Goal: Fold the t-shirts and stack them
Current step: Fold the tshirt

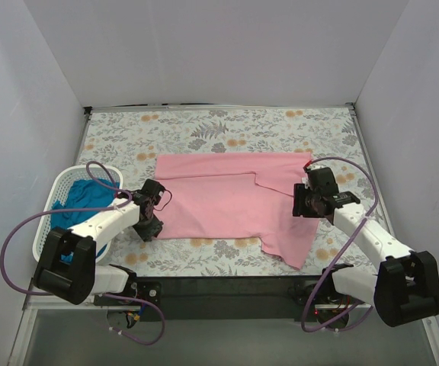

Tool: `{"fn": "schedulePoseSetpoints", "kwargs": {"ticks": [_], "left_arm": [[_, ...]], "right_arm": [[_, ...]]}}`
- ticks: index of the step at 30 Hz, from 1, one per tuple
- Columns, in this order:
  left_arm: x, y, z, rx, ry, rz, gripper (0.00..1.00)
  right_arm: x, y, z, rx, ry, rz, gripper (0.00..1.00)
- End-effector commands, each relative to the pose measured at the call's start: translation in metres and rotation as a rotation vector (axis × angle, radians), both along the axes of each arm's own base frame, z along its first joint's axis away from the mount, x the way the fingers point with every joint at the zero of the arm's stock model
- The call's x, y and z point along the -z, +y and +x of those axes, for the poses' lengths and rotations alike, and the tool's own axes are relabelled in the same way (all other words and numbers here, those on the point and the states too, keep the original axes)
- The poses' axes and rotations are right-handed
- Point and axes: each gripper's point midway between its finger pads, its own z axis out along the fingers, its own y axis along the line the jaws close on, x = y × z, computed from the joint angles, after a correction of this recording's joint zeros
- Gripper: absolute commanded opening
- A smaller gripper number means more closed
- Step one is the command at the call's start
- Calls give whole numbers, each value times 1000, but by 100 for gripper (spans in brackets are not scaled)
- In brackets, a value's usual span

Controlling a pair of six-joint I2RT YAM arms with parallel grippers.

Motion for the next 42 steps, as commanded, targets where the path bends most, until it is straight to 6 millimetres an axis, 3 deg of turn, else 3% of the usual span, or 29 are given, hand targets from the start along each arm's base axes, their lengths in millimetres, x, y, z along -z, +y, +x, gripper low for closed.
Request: {"fn": "schedulePoseSetpoints", "kwargs": {"ticks": [1, 11, 13, 22, 38, 42], "left_arm": [[7, 7, -3, -8, -9, 30, 22], [10, -1, 2, 20, -54, -12, 2], [9, -1, 2, 20, -62, -13, 1], [6, -5, 7, 45, -87, -32, 1], [-2, -6, 13, 47, -135, -36, 1], [-2, -5, 13, 45, -131, -34, 2]], "right_arm": [[3, -17, -5, 78, 1, -26, 59], [15, -45, -29, 280, 100, 104, 66], [18, -51, -32, 313, 112, 109, 64], [24, -42, -42, 360, 201, 230, 53], [47, -36, -67, 433, 337, 278, 48], [47, -41, -65, 449, 323, 261, 43]]}}
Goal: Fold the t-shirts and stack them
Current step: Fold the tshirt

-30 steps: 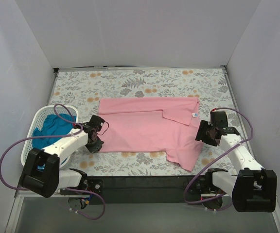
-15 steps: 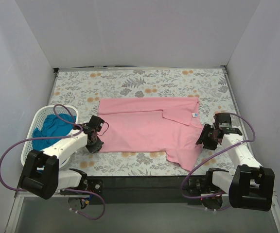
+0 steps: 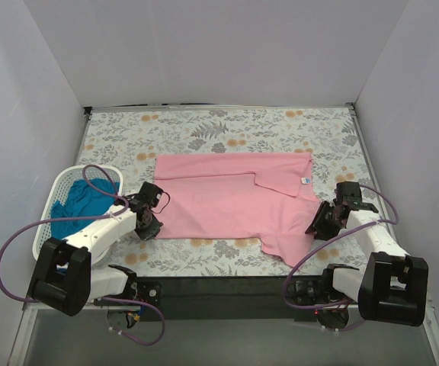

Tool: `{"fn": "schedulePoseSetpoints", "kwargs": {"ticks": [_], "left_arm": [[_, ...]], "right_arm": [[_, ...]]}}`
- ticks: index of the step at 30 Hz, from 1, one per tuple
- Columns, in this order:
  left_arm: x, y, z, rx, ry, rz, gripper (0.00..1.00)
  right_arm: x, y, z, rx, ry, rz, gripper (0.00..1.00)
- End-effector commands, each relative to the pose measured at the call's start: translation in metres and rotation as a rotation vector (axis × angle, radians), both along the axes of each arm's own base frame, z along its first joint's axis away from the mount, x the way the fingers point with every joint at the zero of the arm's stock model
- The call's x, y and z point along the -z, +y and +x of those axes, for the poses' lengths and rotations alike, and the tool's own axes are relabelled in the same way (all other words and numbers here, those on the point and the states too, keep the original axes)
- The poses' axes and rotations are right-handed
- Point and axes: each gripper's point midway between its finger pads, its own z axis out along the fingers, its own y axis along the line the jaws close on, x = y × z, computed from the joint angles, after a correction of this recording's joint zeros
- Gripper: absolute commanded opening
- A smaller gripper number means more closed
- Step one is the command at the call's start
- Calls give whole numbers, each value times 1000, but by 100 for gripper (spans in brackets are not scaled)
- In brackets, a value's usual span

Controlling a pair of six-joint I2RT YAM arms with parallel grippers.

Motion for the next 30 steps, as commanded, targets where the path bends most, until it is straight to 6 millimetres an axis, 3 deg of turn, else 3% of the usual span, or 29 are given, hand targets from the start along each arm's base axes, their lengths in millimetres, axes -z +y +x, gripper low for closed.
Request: {"fn": "schedulePoseSetpoints", "kwargs": {"ticks": [1, 9, 12, 21, 27, 30], "left_arm": [[-2, -1, 7, -4, -43, -2, 2], [-8, 3, 9, -14, -60, 19, 2], [-14, 7, 10, -5, -62, 41, 2], [-45, 3, 27, 25, -124, 38, 2], [-61, 1, 60, 41, -157, 71, 3], [-68, 3, 77, 36, -186, 73, 3]], "right_arm": [[6, -4, -5, 20, 23, -10, 43], [0, -6, -1, 28, -10, -10, 22], [-9, -7, 4, 9, -39, -15, 2], [-51, 0, 38, -33, -169, 28, 1], [-68, 3, 66, -70, -212, 49, 1], [-68, -3, 77, -74, -213, 20, 1]]}}
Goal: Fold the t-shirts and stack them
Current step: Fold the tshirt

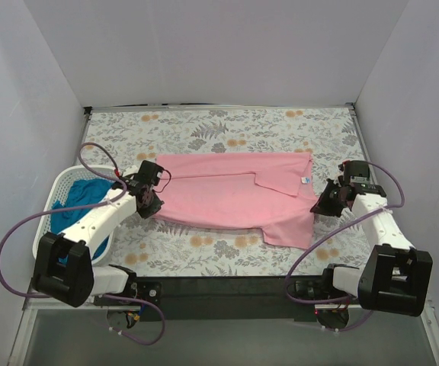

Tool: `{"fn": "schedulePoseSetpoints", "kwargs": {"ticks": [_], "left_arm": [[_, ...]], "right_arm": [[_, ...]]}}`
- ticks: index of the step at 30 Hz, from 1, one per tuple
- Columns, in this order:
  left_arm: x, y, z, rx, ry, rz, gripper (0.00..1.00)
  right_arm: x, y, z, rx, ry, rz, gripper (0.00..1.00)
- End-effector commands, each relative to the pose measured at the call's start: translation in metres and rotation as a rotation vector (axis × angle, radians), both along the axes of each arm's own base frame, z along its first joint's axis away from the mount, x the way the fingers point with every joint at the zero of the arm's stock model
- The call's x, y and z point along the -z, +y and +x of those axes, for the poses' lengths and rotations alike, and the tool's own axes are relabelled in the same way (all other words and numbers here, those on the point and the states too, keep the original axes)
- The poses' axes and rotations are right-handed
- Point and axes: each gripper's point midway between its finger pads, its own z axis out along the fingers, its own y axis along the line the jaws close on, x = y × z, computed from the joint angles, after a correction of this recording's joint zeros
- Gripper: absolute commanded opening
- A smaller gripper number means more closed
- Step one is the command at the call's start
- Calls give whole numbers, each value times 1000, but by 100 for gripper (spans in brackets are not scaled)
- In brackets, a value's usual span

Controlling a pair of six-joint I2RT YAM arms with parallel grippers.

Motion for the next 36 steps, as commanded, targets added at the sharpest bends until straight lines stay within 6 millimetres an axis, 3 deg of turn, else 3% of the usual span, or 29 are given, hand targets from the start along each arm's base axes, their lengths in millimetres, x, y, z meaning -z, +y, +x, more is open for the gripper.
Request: {"fn": "schedulePoseSetpoints", "kwargs": {"ticks": [1, 11, 18, 27, 36], "left_arm": [[-11, 10, 27, -13, -51, 40, 3], [-10, 23, 69, -49, -77, 35, 3], [-1, 19, 93, -40, -73, 46, 2], [17, 25, 102, -53, -36, 65, 2], [13, 29, 110, -72, -58, 59, 2]], "right_arm": [[-16, -6, 27, -21, -65, -28, 1], [-29, -15, 74, -13, -116, -53, 1], [-18, -10, 93, -9, -105, -11, 1], [-9, -11, 110, -20, -94, -3, 1], [-11, -8, 122, -21, -110, 11, 1]]}}
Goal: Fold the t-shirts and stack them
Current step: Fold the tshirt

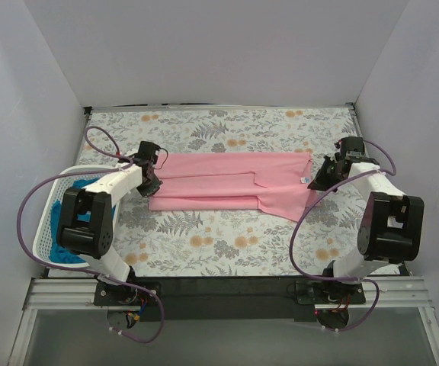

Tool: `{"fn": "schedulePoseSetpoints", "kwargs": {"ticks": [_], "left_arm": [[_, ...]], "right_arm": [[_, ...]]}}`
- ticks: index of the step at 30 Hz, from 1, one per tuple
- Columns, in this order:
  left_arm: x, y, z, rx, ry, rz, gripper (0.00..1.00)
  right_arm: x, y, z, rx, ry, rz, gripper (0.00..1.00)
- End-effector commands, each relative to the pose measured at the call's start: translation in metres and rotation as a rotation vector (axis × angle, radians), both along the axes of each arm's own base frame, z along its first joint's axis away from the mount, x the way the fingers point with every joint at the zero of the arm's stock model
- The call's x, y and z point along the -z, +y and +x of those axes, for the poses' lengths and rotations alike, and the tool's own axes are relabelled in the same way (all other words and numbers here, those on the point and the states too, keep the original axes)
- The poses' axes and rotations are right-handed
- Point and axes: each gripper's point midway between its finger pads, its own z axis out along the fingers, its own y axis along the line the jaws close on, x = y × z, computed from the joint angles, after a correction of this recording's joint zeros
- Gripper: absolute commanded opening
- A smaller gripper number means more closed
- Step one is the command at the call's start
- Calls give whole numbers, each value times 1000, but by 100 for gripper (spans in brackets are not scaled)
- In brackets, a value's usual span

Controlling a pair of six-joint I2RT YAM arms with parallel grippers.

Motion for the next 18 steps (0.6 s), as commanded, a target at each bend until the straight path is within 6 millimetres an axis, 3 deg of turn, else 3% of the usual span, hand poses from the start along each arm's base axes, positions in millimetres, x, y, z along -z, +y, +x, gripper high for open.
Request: {"fn": "schedulePoseSetpoints", "kwargs": {"ticks": [1, 5, 15, 18], "left_arm": [[-15, 7, 18, -23, -69, 23, 2], [-8, 8, 19, -26, -53, 27, 2], [12, 9, 20, -26, -14, 26, 4], [13, 9, 19, -26, -15, 22, 11]], "right_arm": [[-19, -3, 28, 0, -90, -11, 1], [-16, -2, 33, 3, -94, -15, 1], [13, -5, 36, 8, -52, -30, 1], [12, -4, 36, -13, -66, -40, 15]]}}
